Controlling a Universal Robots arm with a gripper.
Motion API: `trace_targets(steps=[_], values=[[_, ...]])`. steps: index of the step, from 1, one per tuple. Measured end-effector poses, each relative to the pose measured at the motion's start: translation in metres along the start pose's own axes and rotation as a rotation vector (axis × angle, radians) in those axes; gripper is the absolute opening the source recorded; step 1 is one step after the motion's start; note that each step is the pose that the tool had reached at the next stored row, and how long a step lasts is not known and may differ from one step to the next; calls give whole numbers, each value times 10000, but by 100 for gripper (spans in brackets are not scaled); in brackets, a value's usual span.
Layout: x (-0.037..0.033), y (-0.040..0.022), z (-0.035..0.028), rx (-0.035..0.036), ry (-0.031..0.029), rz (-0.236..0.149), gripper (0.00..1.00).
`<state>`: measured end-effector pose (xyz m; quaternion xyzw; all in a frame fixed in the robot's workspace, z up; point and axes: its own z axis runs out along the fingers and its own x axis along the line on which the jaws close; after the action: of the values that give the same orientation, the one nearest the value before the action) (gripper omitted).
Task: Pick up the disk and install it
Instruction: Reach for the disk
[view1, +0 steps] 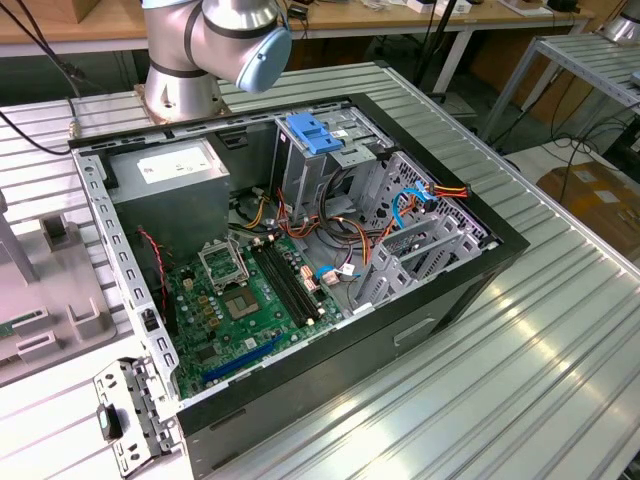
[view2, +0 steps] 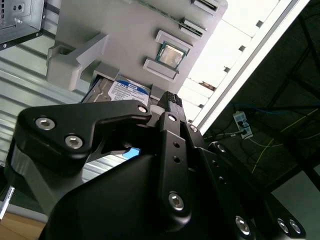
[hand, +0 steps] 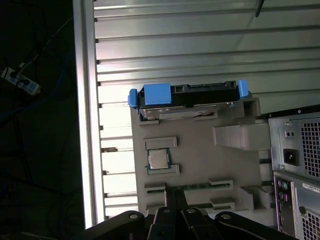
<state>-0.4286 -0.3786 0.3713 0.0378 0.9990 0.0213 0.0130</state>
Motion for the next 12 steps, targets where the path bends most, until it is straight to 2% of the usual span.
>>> trace_targets(steps=[9,12], values=[[-4,9,-47,-2,-3,2,11],[-28,24,-47,-1,0,0,11]])
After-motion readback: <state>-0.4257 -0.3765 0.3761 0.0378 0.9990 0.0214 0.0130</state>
